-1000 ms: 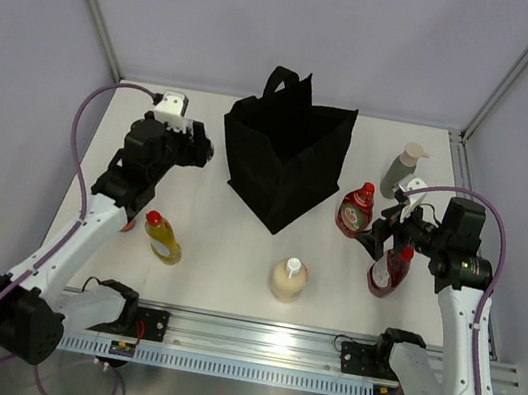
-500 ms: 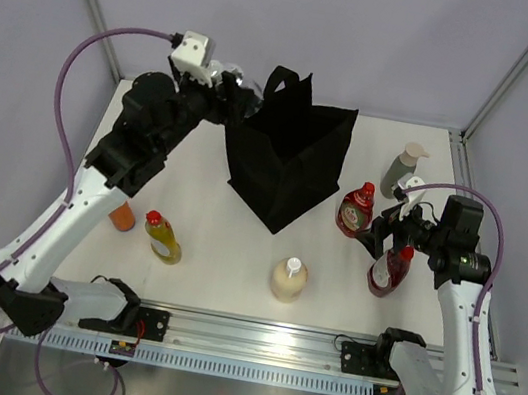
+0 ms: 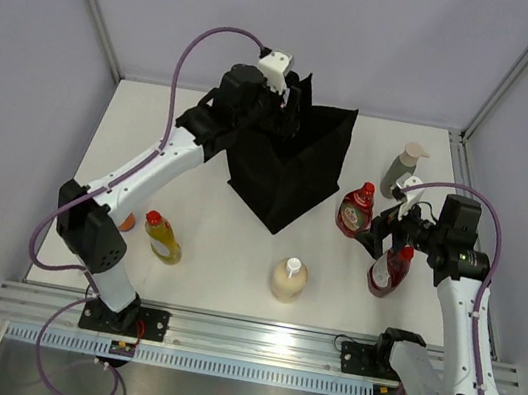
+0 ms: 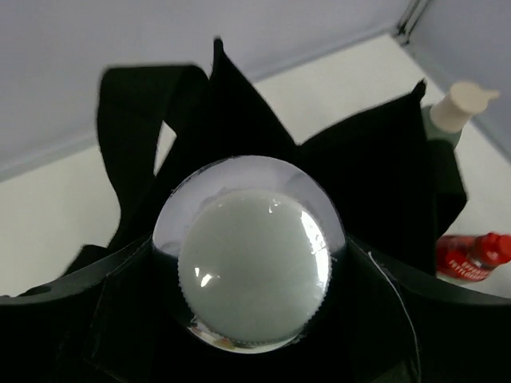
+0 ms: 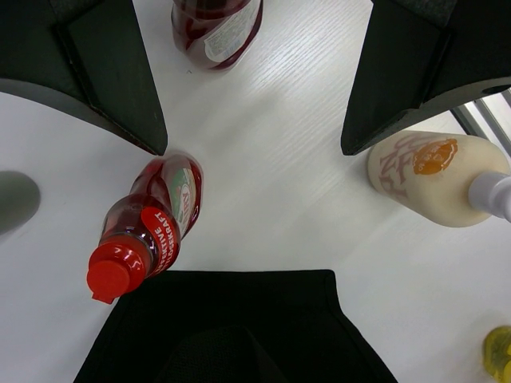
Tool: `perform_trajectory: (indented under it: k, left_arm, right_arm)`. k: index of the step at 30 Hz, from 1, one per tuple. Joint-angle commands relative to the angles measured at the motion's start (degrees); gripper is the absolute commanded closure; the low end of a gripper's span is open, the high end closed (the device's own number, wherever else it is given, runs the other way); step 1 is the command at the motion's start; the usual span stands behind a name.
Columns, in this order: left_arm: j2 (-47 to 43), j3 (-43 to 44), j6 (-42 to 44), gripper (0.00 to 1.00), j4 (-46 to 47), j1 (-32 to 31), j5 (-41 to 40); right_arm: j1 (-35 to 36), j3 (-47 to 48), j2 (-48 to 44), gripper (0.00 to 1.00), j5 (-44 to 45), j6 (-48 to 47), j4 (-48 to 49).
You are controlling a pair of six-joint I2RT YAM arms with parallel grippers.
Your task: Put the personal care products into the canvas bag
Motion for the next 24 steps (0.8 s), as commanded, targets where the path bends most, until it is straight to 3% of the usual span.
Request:
perform_trajectory:
  k: [1,7,11,15,22,24]
  left_arm:
    - [-3.22,1.61,1.55,1.00,8.46,-0.59,2.83]
    - [0.28,0.72,3.31,1.00,5.12,-1.03,9.85]
    - [6.08,5.80,4.37,1.00,2.04,-1.73,16.52]
    - [12.49,10.46,4.90,0.98,0.81,-2.52,17.86]
    - [17.60,13.99,2.26,0.83,4.05,-2.52,23.65]
    - [19.19,14.34,1.12,0.68,5.37,-2.52,25.41]
  right_arm:
    - [-0.12,0.03,0.04,0.00,0.08,-0.95,0.43]
    - [-0.04,0.21,0.57,0.01,-0.45,-0.87,0.08]
    - [-0.12,0.12,0.57,0.01,-0.28,-0.95,-0.01]
    - [-0.12,0.03,0.66,0.01,-0.36,-0.95,-0.01]
    - [-0.12,0.21,1.36,0.01,-0.72,-0.95,-0.45]
    - [-0.12,0.21,1.27,0.01,-0.89,-0.95,-0.54]
